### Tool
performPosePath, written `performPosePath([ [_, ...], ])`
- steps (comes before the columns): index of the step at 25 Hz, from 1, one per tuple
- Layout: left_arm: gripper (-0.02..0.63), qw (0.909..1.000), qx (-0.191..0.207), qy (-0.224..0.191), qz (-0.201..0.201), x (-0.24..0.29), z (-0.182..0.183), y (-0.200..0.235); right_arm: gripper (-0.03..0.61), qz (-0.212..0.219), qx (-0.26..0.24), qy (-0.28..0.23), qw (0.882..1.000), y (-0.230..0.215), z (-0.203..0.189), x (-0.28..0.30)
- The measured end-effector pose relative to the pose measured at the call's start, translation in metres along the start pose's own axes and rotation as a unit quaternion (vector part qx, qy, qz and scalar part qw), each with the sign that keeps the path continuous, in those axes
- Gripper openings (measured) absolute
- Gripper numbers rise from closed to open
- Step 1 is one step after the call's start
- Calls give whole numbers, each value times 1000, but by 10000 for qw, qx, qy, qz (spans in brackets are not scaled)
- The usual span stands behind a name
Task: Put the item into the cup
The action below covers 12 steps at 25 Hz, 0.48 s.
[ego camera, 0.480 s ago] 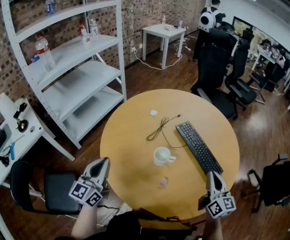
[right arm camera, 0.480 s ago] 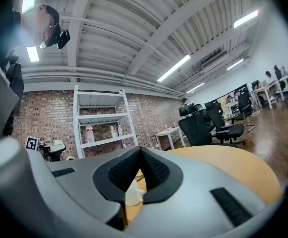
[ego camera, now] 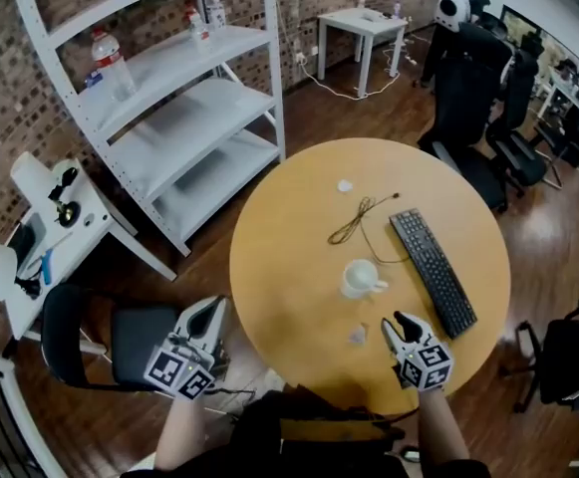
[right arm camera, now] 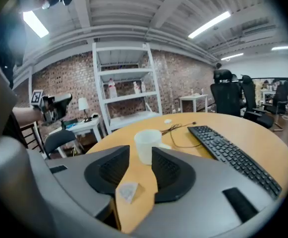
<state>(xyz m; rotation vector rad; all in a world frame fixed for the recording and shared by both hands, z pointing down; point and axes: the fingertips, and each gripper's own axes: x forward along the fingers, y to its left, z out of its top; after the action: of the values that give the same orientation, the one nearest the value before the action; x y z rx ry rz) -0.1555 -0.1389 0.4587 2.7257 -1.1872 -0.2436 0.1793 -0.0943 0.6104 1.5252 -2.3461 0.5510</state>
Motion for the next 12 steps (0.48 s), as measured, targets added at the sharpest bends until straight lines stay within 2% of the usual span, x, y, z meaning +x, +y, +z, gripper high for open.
performPosePath([
  [3,-6,9999,-18,104,134,-15,-4,4,199,259,-343,846,9955,15,-40,23],
  [5,-7,9996,-54,154,246,-24,-8,7,235,324,-354,1246,9910,21,-65,35],
  [8,-6,9988,-111,222,429,-37,-12,14,238,301,-245,1606,9863,27,-92,50],
  [10,-6,9981,-138,259,533,-45,-13,17,265,237,-209,1725,9845,27,-104,58],
  [12,-7,9977,-157,284,603,-50,-13,21,265,193,-219,1797,9833,28,-108,64],
])
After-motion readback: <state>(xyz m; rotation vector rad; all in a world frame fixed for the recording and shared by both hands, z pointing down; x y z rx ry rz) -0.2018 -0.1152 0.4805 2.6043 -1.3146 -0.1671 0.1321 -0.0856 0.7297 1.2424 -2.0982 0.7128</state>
